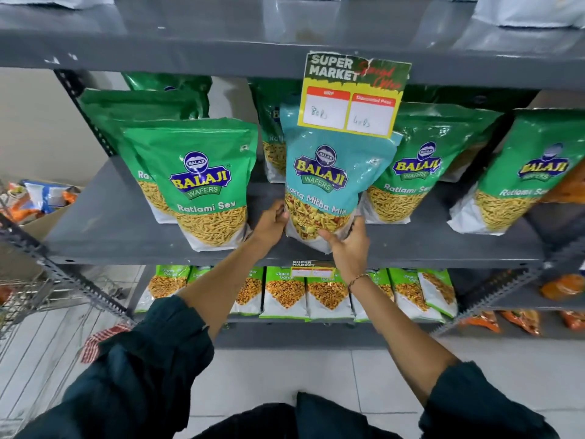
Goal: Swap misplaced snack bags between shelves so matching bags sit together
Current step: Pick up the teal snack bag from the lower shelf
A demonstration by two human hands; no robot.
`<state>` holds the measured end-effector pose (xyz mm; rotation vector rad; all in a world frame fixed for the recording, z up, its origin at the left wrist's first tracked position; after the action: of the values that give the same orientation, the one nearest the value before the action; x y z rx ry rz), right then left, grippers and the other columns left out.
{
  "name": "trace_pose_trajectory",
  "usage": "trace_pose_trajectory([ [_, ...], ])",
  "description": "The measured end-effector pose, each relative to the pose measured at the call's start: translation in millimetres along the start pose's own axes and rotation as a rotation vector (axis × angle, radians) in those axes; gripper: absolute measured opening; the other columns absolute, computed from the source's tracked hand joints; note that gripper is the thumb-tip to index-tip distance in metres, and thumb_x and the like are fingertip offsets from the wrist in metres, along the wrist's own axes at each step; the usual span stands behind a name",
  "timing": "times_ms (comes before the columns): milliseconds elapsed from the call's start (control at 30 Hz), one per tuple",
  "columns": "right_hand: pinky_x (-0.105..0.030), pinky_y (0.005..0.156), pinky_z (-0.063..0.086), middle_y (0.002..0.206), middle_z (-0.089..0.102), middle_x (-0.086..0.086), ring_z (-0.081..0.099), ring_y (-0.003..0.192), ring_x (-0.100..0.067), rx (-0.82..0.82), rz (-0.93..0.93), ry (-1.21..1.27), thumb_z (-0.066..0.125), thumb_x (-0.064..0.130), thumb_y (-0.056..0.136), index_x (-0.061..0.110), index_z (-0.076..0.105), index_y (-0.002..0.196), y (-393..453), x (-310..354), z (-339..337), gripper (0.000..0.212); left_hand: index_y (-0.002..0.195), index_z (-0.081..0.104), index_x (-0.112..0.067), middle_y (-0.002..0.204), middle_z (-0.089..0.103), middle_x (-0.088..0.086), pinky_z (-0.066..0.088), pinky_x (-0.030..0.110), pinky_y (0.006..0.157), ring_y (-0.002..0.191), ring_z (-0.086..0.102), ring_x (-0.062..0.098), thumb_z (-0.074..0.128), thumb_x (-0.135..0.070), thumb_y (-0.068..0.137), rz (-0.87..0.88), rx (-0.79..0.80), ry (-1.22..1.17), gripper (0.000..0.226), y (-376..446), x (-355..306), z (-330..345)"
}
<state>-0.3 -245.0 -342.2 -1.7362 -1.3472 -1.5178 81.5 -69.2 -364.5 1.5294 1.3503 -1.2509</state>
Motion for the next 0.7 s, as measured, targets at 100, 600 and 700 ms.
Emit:
trace_pose_trajectory([
  [100,-0.022,0.069,0.046,0.096,0.063,0.005,0.058,0.081,-0.006,-0.01,0.034,0.064,0.079,0.021,0.067,0.01,0.048,0.114,-17.3,-0.5,-20.1,0.058,0.128,0.041,0.01,0.131,0.052,0.024,0.042,0.006,0.082,0.116,0.047,0.021,0.041,0.006,0.092,0.052,0.085,-0.001,0.036,-20.3,-11.1,8.6],
  [600,-0.015,0.075,0.054,0.1,0.066,-0.002,0.063,0.095,-0.012,0.082,-0.033,0.339,0.078,0.001,0.064,0.014,0.054,0.096,-104.9,68.7,-85.3,0.042,0.119,0.047,-0.003,0.11,0.059,0.018,0.046,0.041,0.091,0.101,0.053,0.022,0.06,-0.015,0.087,0.291,0.185,0.026,0.036,-155.0,-86.2,-12.7],
  [700,-0.02,0.081,0.055,0.101,0.065,0.001,0.063,0.096,-0.011,0.108,-0.096,0.342,0.079,0.004,0.063,0.019,0.054,0.095,-108.3,102.0,-94.4,0.044,0.11,0.052,-0.013,0.109,0.062,0.012,0.045,0.039,0.099,0.105,0.056,0.023,0.062,-0.014,0.085,0.343,0.174,0.016,0.027,-175.5,-116.6,-28.9],
])
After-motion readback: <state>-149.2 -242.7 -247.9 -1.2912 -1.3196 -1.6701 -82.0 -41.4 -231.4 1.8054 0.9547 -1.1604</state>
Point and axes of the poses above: each hand's wrist, its own y-axis towards the middle knuckle, its own z-axis out of the palm, x = y × z, the point moved 9 cm from there along y, towards the middle knuckle
